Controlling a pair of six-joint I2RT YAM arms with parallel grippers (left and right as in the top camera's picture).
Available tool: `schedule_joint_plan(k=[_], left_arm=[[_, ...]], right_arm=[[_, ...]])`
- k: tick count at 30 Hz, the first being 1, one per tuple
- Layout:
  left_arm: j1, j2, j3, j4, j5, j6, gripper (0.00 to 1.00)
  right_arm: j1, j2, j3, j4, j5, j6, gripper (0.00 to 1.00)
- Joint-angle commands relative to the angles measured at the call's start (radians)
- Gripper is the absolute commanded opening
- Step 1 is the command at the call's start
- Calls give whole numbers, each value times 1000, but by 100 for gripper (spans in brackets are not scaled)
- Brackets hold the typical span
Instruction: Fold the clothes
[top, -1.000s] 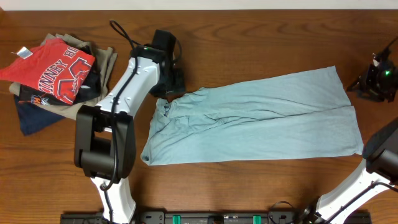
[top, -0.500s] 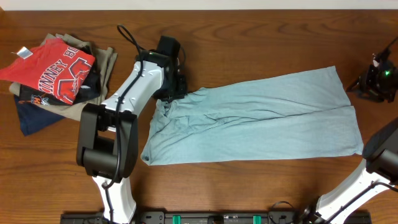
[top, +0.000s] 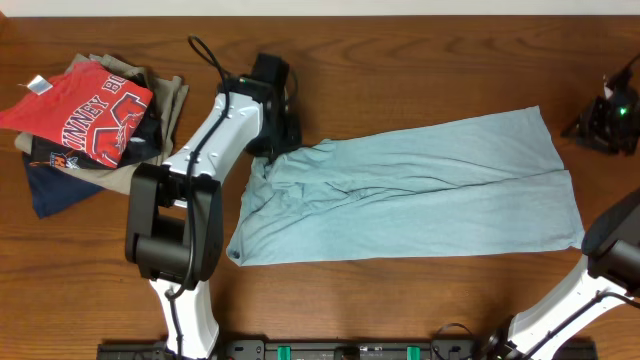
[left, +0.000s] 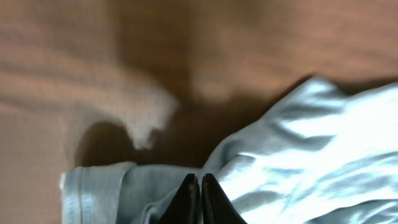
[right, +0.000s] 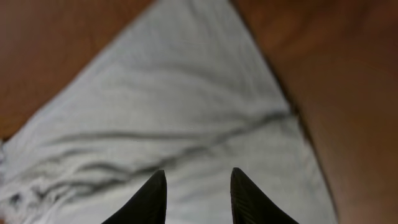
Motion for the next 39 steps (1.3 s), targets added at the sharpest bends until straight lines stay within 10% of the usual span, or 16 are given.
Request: schedule_joint_plan(k=[1, 10, 16, 25, 39], left_arm=[[5, -66, 48, 18, 6, 2, 6], [6, -78, 48, 35, 6, 3, 6], [5, -74, 14, 30, 5, 3, 35], [3, -4, -10, 23, 6, 3, 37], [3, 1, -10, -19, 6, 3, 37]], right_arm=[[50, 5, 16, 66, 6, 5, 33], [143, 58, 16, 323, 130, 19, 48], [154, 136, 16, 409, 161, 76, 54], [154, 283, 16, 526, 161, 108, 61], [154, 366, 16, 595, 148, 169, 48]])
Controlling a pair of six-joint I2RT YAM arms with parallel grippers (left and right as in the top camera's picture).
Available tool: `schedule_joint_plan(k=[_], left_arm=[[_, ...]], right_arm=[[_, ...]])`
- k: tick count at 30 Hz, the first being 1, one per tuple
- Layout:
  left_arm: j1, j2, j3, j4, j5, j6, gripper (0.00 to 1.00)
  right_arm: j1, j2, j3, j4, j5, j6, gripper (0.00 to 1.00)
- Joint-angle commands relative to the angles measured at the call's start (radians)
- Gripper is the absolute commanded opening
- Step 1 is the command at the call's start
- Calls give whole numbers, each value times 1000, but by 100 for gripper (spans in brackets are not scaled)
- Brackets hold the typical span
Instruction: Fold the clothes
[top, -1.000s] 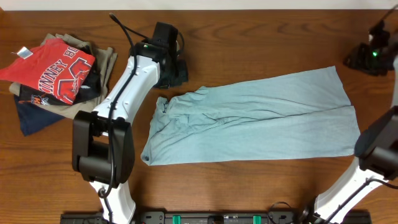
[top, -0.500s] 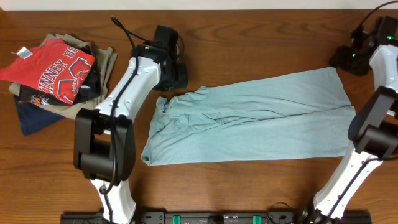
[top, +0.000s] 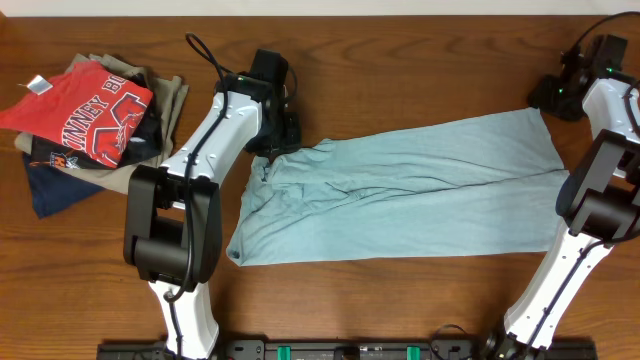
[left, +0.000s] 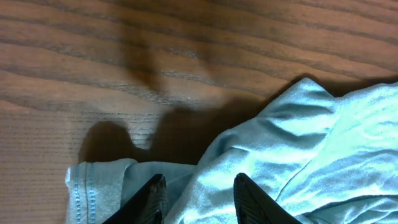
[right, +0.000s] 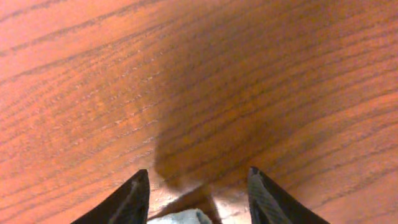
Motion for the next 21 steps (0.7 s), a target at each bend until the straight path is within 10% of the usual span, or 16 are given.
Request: schedule_joint_plan(k=[1, 9, 18, 21], left_arm=[[3, 10, -5, -4, 6, 3, 38], [3, 10, -5, -1, 6, 3, 38], [3, 10, -5, -1, 6, 3, 38], [3, 10, -5, -2, 6, 3, 38]], right_arm=[[4, 42, 0, -48, -6, 20, 48], [4, 42, 0, -124, -29, 20, 45], [3, 42, 0, -138, -27, 20, 1], [3, 42, 0, -142, -27, 20, 1]])
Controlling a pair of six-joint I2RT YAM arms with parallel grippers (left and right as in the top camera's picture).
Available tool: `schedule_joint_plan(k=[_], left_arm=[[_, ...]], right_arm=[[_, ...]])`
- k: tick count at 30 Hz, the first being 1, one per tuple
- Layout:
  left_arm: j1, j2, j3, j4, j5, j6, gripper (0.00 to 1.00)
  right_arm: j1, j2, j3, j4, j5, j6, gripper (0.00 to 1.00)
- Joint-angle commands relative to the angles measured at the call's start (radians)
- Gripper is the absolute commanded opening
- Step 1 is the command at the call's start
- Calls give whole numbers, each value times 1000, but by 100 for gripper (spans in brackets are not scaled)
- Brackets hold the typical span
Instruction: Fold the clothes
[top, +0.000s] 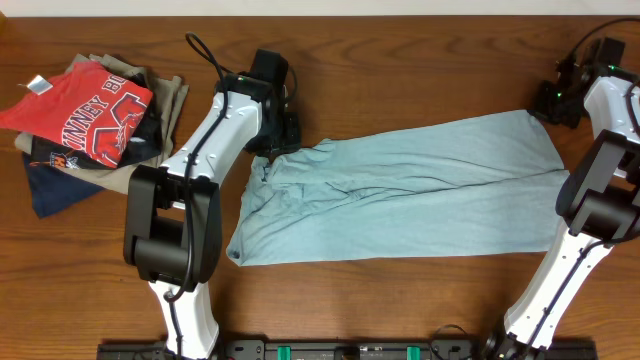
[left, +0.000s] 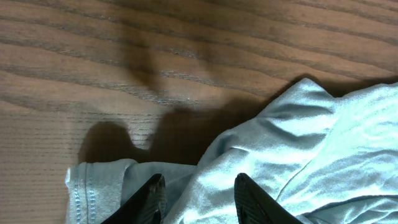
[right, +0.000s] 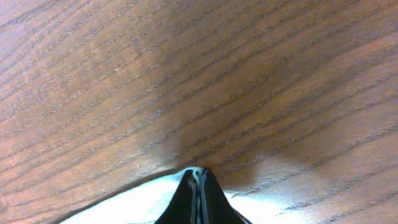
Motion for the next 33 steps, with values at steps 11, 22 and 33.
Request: schedule_joint_plan(k=[11, 22, 33], left_arm=[[3, 14, -6, -6, 6, 3, 38], [3, 49, -7, -66, 5, 3, 27], [32, 27, 43, 15, 5, 29, 6]], right_arm=[[-3, 41, -20, -51, 51, 4, 1], [-4, 41, -20, -79, 51, 4, 1], [-18, 38, 20, -99, 51, 5, 1]])
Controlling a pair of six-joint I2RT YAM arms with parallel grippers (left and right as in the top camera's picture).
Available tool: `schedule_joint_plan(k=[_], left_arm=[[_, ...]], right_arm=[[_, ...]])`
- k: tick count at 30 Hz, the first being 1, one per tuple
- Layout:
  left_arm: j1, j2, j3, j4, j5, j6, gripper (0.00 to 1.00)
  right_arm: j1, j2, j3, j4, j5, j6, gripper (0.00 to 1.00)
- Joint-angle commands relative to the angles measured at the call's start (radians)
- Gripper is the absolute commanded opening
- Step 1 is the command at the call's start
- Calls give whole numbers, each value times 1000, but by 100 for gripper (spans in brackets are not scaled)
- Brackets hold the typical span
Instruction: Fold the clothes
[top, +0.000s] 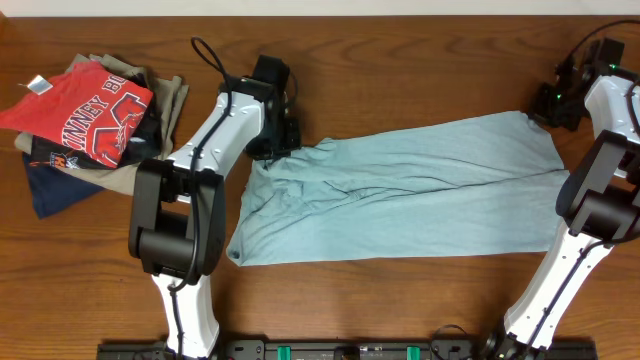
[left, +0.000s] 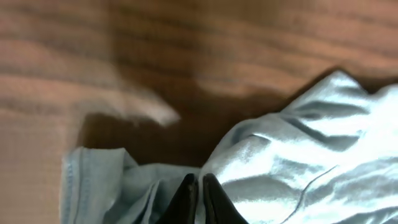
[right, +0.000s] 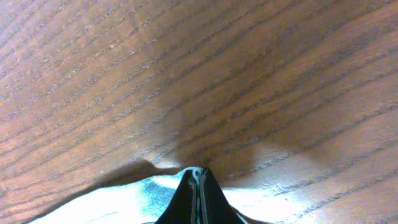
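Light blue trousers (top: 400, 190) lie spread across the wooden table, legs pointing right. My left gripper (top: 272, 148) is shut on bunched cloth at the far left waist corner; in the left wrist view the gripper (left: 197, 180) pinches a fold of the trousers (left: 298, 162). At the far right leg-end corner my right gripper (top: 540, 108) is shut, and the right wrist view shows the gripper (right: 199, 176) clamped on the blue hem (right: 124, 202).
A pile of folded clothes (top: 85, 120) with a red printed shirt on top sits at the far left of the table (top: 400, 60). Bare wood surrounds the trousers in front and behind.
My left gripper was open over the waist corner and is now shut on the cloth there. The right gripper stays shut on the leg hem, lifted slightly.
First my left gripper was shut at the waist and the right hung open over the leg. Then the left stood open and the right was open at the far right corner. Then the right shut on the hem. Now both are shut on the trousers.
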Motion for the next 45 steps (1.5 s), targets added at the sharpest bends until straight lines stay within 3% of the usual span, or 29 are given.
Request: schedule_joint_plan(k=[1, 10, 18, 24, 35, 45], left_arm=[[29, -18, 55, 19, 6, 21, 6], [53, -50, 150, 0, 7, 21, 6], [53, -101, 150, 9, 6, 24, 6], [51, -101, 150, -76, 7, 24, 6], [23, -101, 150, -387, 51, 24, 6], [-47, -101, 150, -462, 50, 24, 6]], right_arm=[[-21, 37, 29, -43, 44, 3, 1], [-49, 33, 286, -268, 44, 3, 1], [-69, 33, 410, -414, 44, -2, 1], [-69, 33, 420, -523, 61, -31, 1], [-75, 33, 420, -835, 315, -15, 1], [-138, 33, 333, -839, 331, -42, 1]])
